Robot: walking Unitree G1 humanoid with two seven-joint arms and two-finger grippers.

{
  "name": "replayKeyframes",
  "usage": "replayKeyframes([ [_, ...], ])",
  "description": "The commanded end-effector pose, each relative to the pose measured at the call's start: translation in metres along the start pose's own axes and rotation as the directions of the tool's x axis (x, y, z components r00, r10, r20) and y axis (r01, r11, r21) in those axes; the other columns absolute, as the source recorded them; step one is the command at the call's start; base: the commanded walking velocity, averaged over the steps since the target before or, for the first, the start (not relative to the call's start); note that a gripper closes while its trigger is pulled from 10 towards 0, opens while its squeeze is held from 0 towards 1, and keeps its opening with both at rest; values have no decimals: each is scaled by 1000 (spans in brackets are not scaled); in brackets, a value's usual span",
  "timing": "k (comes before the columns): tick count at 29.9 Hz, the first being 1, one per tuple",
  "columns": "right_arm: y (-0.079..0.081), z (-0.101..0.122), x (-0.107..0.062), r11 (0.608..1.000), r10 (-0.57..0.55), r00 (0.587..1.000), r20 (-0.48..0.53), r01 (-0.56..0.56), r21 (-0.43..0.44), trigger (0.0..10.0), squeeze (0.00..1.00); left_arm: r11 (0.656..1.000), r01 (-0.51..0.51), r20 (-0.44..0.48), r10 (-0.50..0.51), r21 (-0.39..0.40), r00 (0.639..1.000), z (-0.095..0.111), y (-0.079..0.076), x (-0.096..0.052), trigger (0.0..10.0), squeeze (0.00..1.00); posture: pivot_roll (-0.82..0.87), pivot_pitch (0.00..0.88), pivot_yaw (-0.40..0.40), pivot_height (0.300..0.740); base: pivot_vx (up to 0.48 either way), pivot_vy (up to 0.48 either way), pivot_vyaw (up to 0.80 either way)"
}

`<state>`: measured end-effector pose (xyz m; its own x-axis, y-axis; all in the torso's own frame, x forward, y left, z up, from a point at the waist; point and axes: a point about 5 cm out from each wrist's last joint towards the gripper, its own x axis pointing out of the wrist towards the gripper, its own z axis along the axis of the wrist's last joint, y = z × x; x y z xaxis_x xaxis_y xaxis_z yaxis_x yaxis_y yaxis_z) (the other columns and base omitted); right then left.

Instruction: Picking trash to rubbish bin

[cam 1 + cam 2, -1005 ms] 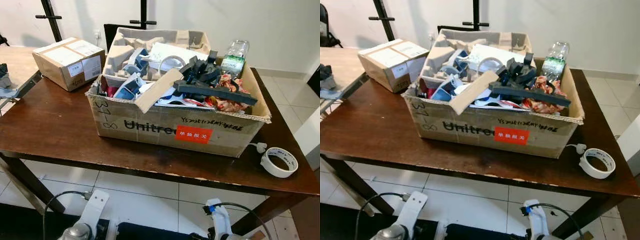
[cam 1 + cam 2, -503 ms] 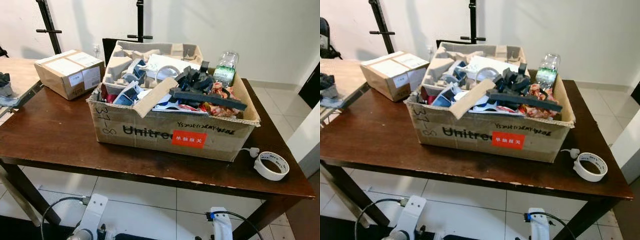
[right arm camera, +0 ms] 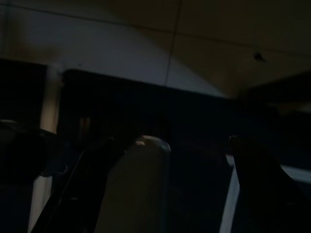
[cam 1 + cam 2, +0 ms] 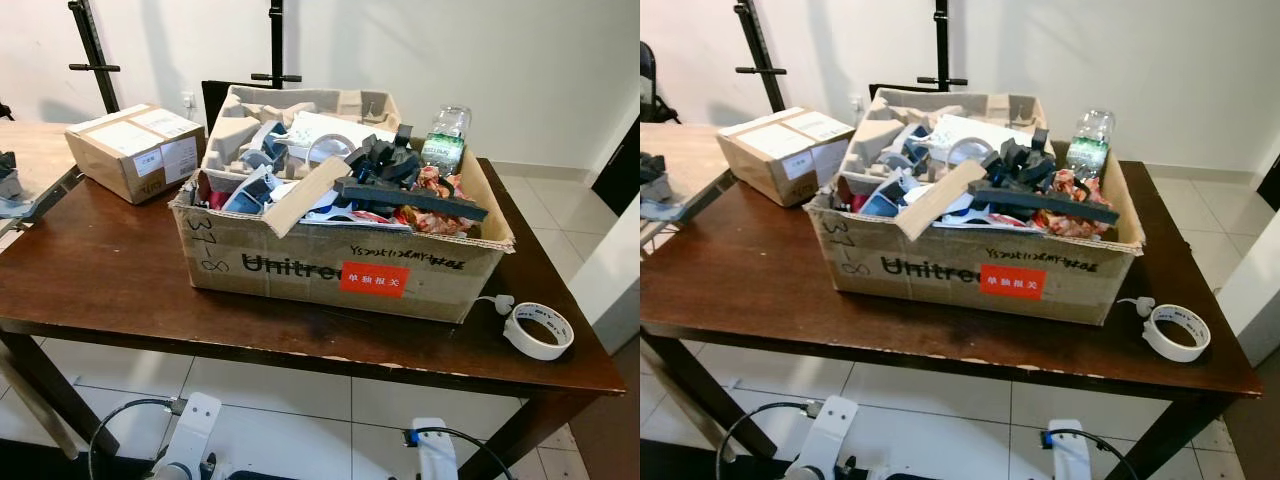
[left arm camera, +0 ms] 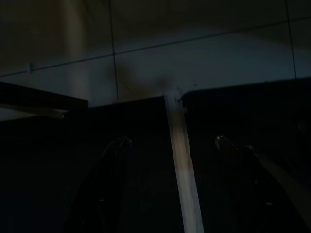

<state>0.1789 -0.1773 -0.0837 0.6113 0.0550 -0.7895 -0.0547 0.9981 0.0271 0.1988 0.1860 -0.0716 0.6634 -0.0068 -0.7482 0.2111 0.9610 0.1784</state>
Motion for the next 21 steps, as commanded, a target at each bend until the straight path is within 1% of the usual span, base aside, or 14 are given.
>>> replayKeyframes([
  [1, 6, 4, 1, 999, 26, 999, 22, -26, -37, 10000, 0, 1000, -4, 12, 4, -8, 1000, 2, -2, 1, 10000, 0, 60, 19, -14, 740, 0, 0, 0],
  [4, 8, 5, 2, 998, 32, 999, 18, -31, -57, 10000, 0, 1000, -7, 11, 7, 2, 1000, 3, -1, 1, 10000, 0, 60, 23, -14, 740, 0, 0, 0],
  [7, 9, 1, 2, 992, 41, 999, -13, -42, -122, 10000, 0, 1000, 1, 4, -1, 24, 1000, 3, 1, 1, 10000, 0, 57, 30, -15, 740, 0, 0, 0],
  [9, 9, -1, 1, 990, 42, 999, -19, -44, -130, 10000, 0, 1000, 2, 3, -2, 30, 1000, 3, 1, 1, 10000, 0, 58, 31, -16, 740, 0, 0, 0],
  [11, 9, -1, 1, 991, 39, 999, -21, -42, -128, 10000, 0, 1000, 1, 1, -1, 30, 1000, 3, 2, 1, 10000, 0, 58, 32, -16, 740, 0, 0, 0],
  [14, 0, -3, 0, 998, -4, 1000, -26, 3, -63, 10000, 0, 1000, -19, 20, 20, -25, 1000, 5, 7, 2, 10000, 0, 54, 41, -15, 740, 0, 0, 0],
  [18, -5, -4, 0, 998, -31, 999, -39, 29, -57, 10000, 0, 998, -43, 11, 44, -36, 999, 5, 10, 2, 10000, 0, 52, 49, -12, 740, 0, 0, 0],
  [19, -9, -4, -1, 997, -49, 998, -44, 47, -58, 10000, 0, 997, -60, -2, 60, -39, 998, 3, 15, 1, 10000, 0, 53, 53, -12, 740, 0, 0, 0],
  [21, -18, -3, -2, 996, -80, 996, -37, 79, -33, 10000, 0, 991, -105, -24, 104, -77, 994, -2, 28, -1, 10000, 0, 57, 57, -10, 740, 0, 0, 0],
])
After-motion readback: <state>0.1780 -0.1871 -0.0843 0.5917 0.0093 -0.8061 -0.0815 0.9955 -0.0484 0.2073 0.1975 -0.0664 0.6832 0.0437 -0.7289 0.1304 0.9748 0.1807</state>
